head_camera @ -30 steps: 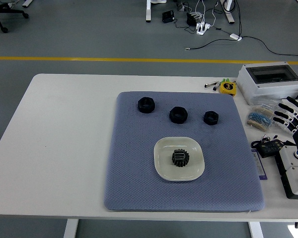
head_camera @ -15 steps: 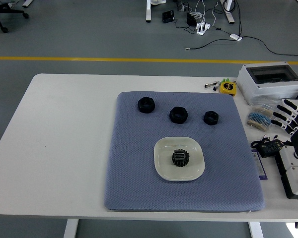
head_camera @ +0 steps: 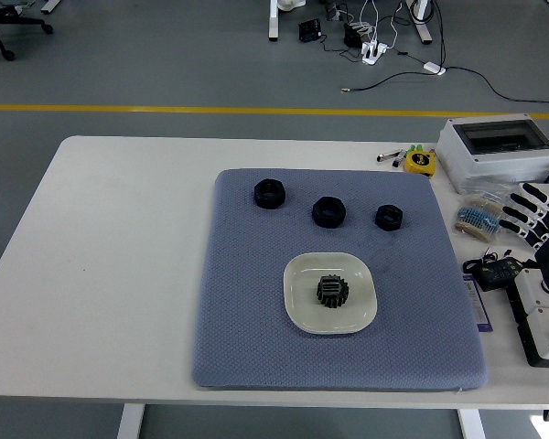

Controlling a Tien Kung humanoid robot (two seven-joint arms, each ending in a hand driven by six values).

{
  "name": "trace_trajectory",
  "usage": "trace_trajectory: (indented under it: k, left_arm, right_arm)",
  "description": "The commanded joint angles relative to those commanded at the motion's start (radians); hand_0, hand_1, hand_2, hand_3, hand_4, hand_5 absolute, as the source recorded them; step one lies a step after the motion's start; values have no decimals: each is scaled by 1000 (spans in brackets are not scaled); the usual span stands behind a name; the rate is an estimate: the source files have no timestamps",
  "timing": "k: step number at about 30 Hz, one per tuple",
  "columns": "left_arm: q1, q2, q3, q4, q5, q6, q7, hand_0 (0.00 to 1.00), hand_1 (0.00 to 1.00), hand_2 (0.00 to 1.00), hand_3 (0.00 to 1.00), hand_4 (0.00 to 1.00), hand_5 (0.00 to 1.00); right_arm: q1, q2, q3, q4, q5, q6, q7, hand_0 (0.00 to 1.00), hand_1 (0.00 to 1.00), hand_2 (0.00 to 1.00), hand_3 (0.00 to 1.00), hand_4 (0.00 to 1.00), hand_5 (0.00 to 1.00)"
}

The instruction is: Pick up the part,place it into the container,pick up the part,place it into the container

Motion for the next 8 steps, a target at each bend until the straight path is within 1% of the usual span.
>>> trace_trajectory:
  k: [1,2,8]
  left_arm:
    - [-1,0,2,0,-3,0,-1,712,630,714,619,716,677]
    - [-1,0,2,0,-4,1,-1,713,629,715,621,717,677]
    - [-5,0,4,0,-6,1,-2,713,629,715,621,717,677]
  right_arm:
    - [0,0,0,0,-2,0,0,692,709,767,792,998,873]
    - [0,0,1,-1,-3,0,0,792,737,774,793,998,875]
    - [2,2,1,0,-19,-6,1,792,737,774,793,998,875]
